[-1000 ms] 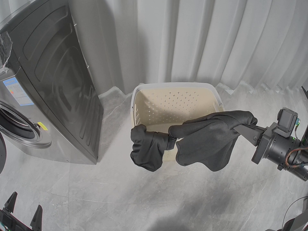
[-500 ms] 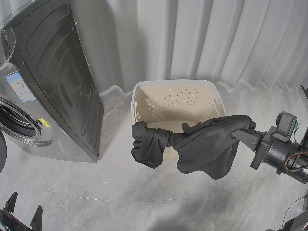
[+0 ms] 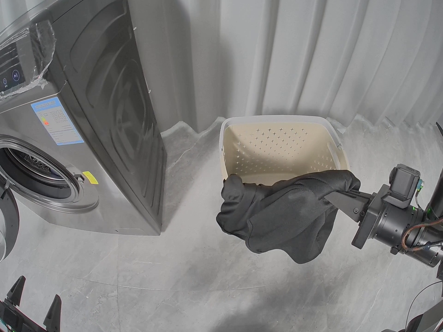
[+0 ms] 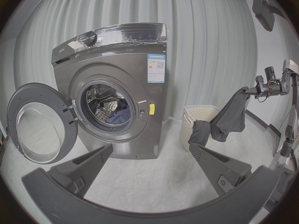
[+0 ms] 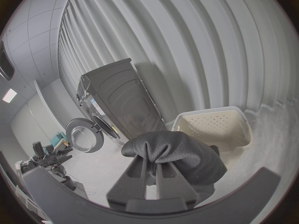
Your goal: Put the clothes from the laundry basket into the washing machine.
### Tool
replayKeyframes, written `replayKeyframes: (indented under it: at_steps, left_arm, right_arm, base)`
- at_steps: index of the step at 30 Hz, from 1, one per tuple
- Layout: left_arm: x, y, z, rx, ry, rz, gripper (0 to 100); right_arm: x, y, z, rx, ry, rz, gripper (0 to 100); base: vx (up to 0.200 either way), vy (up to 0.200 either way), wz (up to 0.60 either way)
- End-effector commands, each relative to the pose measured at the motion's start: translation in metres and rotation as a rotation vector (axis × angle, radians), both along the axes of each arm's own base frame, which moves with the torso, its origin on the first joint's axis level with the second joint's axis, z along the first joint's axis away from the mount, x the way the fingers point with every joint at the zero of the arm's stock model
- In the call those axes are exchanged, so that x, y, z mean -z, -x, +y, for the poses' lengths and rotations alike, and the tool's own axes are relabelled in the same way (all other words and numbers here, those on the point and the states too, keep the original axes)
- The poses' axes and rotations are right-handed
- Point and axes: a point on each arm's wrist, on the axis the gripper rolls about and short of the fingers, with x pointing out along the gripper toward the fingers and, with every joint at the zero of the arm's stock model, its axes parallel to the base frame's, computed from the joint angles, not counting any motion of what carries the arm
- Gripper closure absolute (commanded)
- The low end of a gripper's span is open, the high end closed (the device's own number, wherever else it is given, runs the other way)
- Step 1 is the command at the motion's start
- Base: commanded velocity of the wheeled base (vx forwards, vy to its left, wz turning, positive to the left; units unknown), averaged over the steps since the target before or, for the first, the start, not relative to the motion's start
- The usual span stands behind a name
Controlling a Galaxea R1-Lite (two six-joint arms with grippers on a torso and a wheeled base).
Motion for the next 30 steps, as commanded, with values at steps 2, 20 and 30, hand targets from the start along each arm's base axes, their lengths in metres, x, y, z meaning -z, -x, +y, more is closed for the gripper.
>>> replayKeyframes:
  at_steps: [2, 20, 30]
  left_arm:
    - [0.0042, -0.0004, 0.0, 0.0, 0.001, 0.006, 0]
    - [0.004, -0.0003, 0.0, 0.001, -0.001, 0.006, 0]
    - [0.004, -0.0003, 0.0, 0.003, 0.001, 0.006, 0]
  right_arm:
    - [0.0026, -0.0033, 0.0029, 0.0, 0.007, 0.007, 100]
    - [0.0027, -0.0038, 0.0034, 0.0, 0.004, 0.009, 100]
    - [0.0044, -0.0052, 0.0034, 0.005, 0.008, 0.016, 100]
  base:
    - [0.0, 0.2, 0.0]
    - [0.0, 0.133, 0.0]
    - [-0.14, 0.0, 0.0]
